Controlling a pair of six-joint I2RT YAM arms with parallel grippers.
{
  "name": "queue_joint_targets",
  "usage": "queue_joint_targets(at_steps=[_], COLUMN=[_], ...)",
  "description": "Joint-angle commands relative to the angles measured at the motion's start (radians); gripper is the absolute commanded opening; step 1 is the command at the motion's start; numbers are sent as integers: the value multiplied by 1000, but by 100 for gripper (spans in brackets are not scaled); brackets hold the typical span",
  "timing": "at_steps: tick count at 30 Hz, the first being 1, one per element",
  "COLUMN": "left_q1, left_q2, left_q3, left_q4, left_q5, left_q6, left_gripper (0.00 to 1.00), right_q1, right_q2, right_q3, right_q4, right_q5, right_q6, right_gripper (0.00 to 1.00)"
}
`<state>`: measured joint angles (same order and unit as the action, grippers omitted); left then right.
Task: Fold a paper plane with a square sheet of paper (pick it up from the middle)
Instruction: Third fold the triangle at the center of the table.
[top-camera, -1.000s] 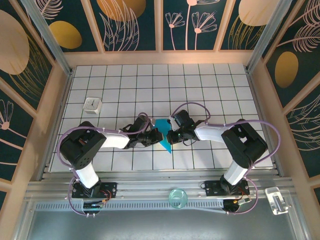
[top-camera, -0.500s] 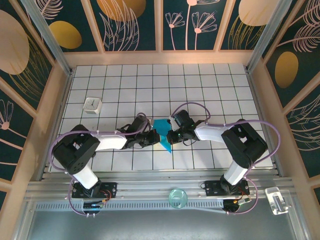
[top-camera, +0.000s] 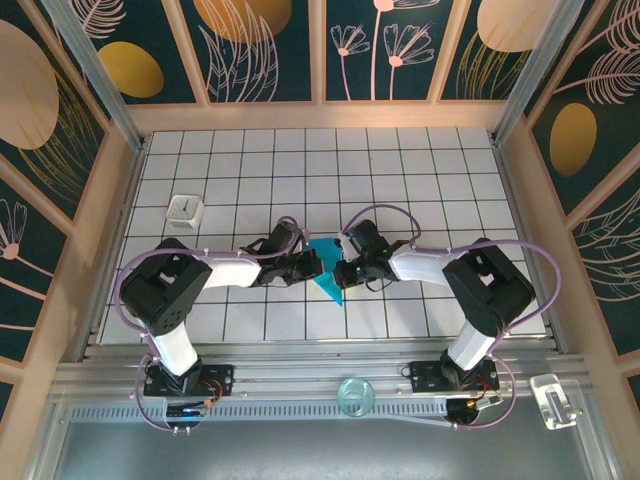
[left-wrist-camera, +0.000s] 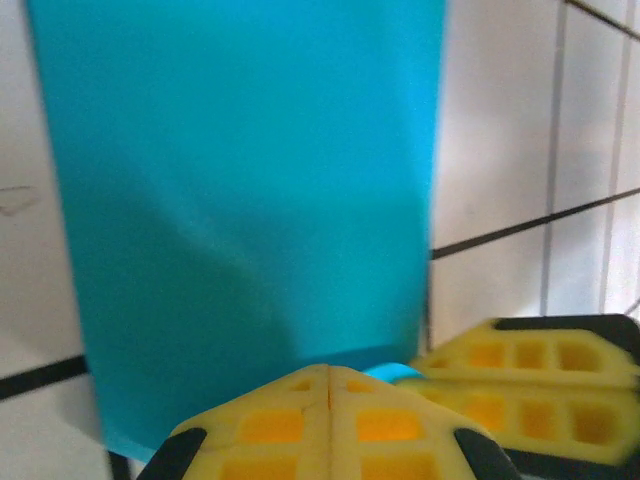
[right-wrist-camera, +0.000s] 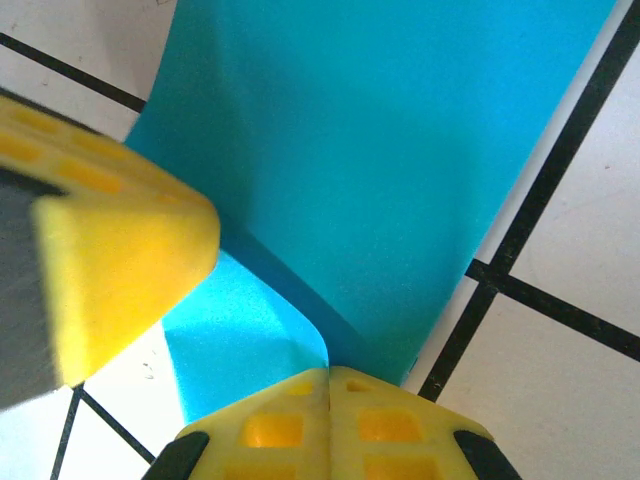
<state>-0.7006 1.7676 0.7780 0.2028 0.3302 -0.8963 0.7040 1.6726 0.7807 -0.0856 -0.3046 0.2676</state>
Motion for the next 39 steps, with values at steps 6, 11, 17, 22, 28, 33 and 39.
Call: queue_joint_targets(at_steps=[6, 11, 17, 22, 28, 33, 39], left_q1=[42, 54, 31, 18, 19, 19, 33], left_q2=[-37, -112, -144, -97, -11, 22, 41], left_q3=[-62, -48, -40, -11, 35, 40, 28], left_q4=[-52, -106, 4, 42, 18, -7, -45], left_q5=[-37, -60, 75, 127, 156, 155, 118], left_q6=[55, 91, 32, 14, 43, 64, 91], left_gripper=[1, 4, 9, 9, 8, 6, 3], right_q1=[17, 18, 19, 18, 18, 18, 18], right_q2=[57, 57, 55, 56, 56, 56, 58], right_q3=[-51, -49, -48, -46, -38, -38, -38], right_q4=[-137, -138, -141, -141, -149, -148, -148], right_q5=[62, 64, 65, 65, 68, 70, 70], right_q6=[-10, -11, -10, -9, -13, -14, -16], right_gripper=[0, 0, 0, 0, 0, 0, 0])
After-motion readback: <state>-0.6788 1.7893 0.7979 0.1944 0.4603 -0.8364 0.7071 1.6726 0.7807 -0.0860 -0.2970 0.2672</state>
